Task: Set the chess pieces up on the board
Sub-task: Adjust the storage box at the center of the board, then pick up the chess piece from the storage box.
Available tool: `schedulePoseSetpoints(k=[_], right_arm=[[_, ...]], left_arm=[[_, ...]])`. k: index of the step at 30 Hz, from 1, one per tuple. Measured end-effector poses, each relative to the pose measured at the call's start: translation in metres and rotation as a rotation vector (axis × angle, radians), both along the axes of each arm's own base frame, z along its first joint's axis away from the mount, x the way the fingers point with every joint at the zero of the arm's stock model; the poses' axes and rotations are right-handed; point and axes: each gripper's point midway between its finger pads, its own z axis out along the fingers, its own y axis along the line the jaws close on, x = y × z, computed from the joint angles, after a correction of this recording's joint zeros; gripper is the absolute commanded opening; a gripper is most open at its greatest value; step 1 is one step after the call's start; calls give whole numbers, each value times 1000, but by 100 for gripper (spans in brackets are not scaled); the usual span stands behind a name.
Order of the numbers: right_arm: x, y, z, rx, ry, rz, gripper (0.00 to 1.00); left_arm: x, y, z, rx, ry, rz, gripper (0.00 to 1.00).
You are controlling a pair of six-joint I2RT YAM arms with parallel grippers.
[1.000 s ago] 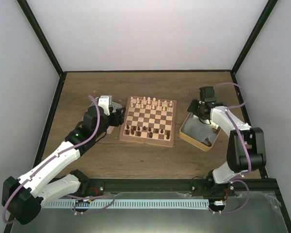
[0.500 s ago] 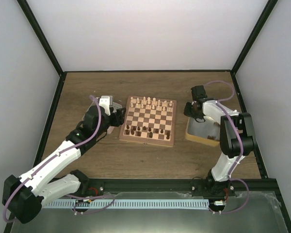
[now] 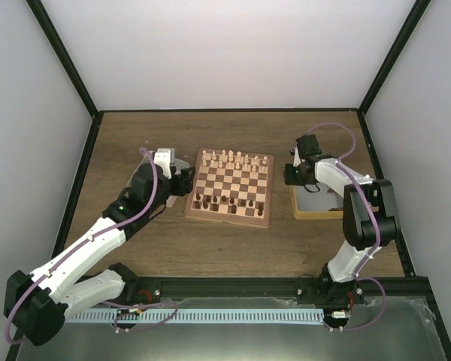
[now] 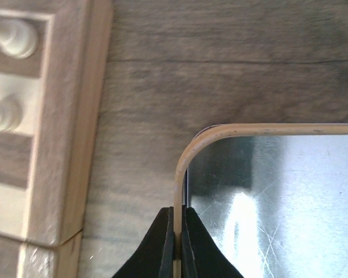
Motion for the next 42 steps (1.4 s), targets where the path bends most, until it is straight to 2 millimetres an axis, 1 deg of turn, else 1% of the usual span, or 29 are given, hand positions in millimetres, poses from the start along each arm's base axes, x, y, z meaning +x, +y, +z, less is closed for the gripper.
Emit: schedulePoseSetpoints(k=[2, 4, 7, 9, 11, 13, 15, 16, 17, 19, 21, 23, 24, 27, 35, 38, 42], right_arm=[[-7, 5, 3, 15, -4, 28, 11], [-16, 12, 6, 44, -1, 51, 27], [-25, 16, 9, 64, 7, 40, 44], [-26, 13, 18, 63, -11, 5, 46], [-22, 8, 34, 61, -58, -53, 44], [-18, -5, 57, 47, -135, -152, 43], [-17, -24, 78, 38, -212, -295, 42], [-19, -36, 83, 36, -236, -370, 41], [-22, -47, 84, 38, -246, -435, 40], [-30, -77, 74, 38, -236, -594, 39], [-41, -106, 51, 27, -184, -739, 39], [-50, -125, 29, 9, -123, -838, 38], [-53, -131, 19, 4, -95, -878, 38], [-55, -136, 6, 3, -64, -938, 36], [-55, -143, -20, 0, -19, -1030, 32], [-55, -144, -25, -4, -7, -1045, 32], [-53, -146, -29, -9, -10, -1056, 35]], left_arm=[[0, 0, -1, 1, 2, 0, 71], [1, -1, -3, 4, 6, 0, 71], [1, -1, -4, 6, 9, 0, 71], [1, -1, -3, 5, 8, 0, 71], [1, -1, -3, 5, 8, 0, 71], [1, -1, -3, 6, 8, 0, 71], [1, -1, -3, 6, 8, 0, 71], [1, -1, -3, 6, 8, 0, 71], [1, -1, -3, 6, 8, 0, 71], [1, -1, -3, 5, 8, 0, 71], [1, -1, -3, 5, 8, 0, 71], [1, -1, -3, 5, 8, 0, 72], [1, -1, -3, 6, 9, 0, 72], [1, -1, -3, 6, 8, 0, 72], [1, 0, -3, 6, 8, 1, 72], [1, 0, -3, 6, 8, 1, 72], [1, -1, -3, 6, 8, 0, 72]])
